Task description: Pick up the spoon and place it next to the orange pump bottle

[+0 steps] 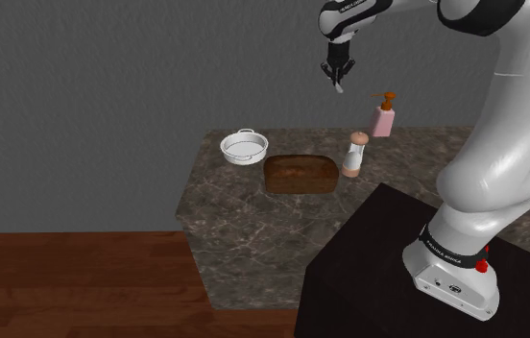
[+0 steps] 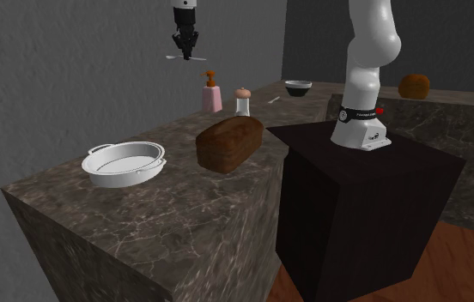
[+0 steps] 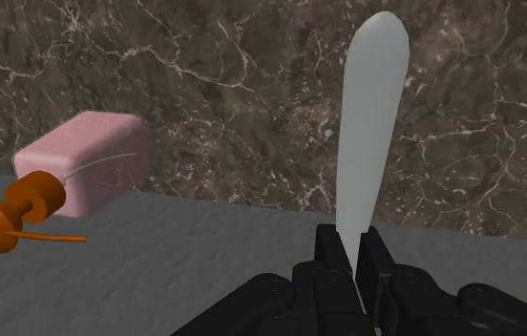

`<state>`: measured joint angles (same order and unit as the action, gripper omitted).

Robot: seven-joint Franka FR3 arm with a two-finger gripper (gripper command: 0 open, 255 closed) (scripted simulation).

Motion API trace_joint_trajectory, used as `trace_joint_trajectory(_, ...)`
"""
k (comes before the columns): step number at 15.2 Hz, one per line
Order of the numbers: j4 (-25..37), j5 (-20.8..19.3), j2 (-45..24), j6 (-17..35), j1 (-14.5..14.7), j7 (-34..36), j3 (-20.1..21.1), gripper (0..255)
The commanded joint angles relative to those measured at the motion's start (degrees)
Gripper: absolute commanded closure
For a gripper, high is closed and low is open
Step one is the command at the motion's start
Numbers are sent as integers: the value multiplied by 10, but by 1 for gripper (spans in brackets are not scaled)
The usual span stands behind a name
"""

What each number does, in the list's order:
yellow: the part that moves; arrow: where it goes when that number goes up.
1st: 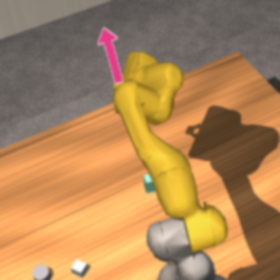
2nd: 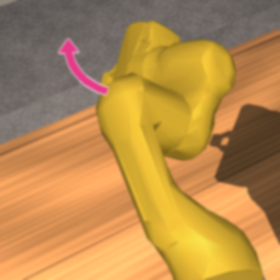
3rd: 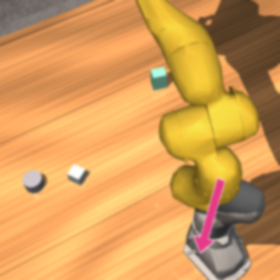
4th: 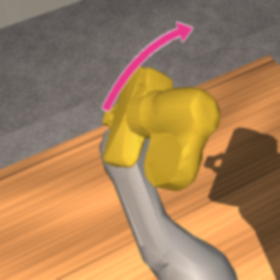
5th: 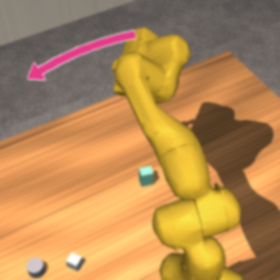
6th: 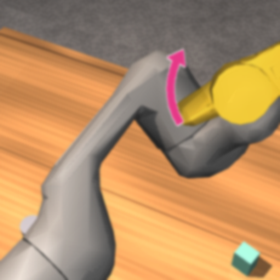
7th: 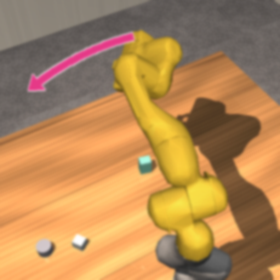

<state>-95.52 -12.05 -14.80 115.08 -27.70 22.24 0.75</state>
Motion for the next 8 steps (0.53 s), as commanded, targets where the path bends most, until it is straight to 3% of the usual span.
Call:
trace_joint_trajectory(1, 28, 5, -21, -3, -15, -27, -8, 255)
trace_joint_trajectory(6, 111, 19, -78, -17, -55, -89, -24, 255)
trace_joint_trajectory(8, 98, 18, -81, -3, -55, -87, -24, 255)
